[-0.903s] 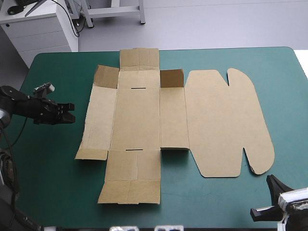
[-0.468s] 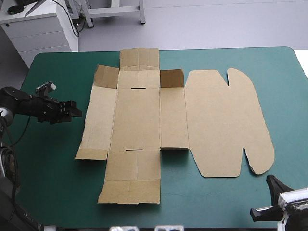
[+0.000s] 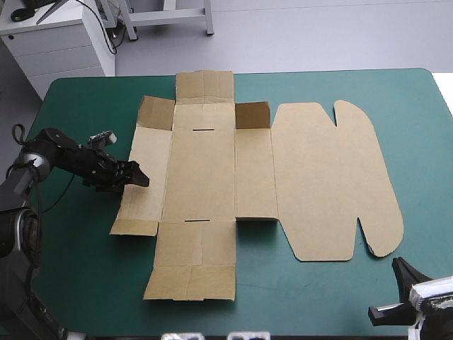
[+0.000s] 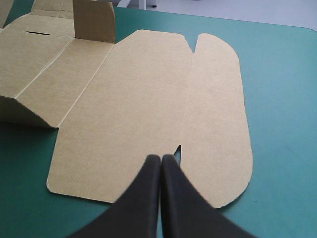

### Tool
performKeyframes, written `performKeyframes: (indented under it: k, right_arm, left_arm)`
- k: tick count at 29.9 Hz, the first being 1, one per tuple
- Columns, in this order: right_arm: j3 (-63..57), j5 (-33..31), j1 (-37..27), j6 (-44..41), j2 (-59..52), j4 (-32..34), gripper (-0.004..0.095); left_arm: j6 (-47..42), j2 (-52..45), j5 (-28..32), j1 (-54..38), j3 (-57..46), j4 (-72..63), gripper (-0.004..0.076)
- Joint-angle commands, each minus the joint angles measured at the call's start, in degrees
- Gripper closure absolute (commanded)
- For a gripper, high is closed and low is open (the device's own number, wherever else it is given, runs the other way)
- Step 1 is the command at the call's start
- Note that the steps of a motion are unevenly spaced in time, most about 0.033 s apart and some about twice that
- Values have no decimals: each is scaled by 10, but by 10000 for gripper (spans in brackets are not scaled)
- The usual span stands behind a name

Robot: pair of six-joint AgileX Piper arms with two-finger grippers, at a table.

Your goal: Fold the box

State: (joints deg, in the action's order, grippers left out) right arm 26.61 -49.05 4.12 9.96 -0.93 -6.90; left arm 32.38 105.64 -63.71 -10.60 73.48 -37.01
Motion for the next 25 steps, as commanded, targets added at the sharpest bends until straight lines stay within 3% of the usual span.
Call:
performKeyframes:
  k: [1, 6, 8, 11, 14, 25]
  right_arm:
    - [13, 42, -6, 0, -11, 0, 922]
    - [13, 42, -6, 0, -11, 0, 922]
    - [13, 42, -6, 0, -11, 0, 922]
    - [13, 42, -6, 0, -11, 0, 922]
    - [13, 42, -6, 0, -11, 0, 922]
    - [13, 42, -6, 0, -11, 0, 922]
  left_arm:
    - [-6, -15, -26, 20, 11, -28, 158]
    - [-7, -8, -40, 33, 11, -25, 162]
    - [-12, -8, -40, 33, 11, -26, 204]
    - [-17, -8, -54, 33, 11, -26, 386]
    - [-30, -8, -77, 33, 11, -26, 732]
    - [-41, -43, -105, 33, 52, -11, 731]
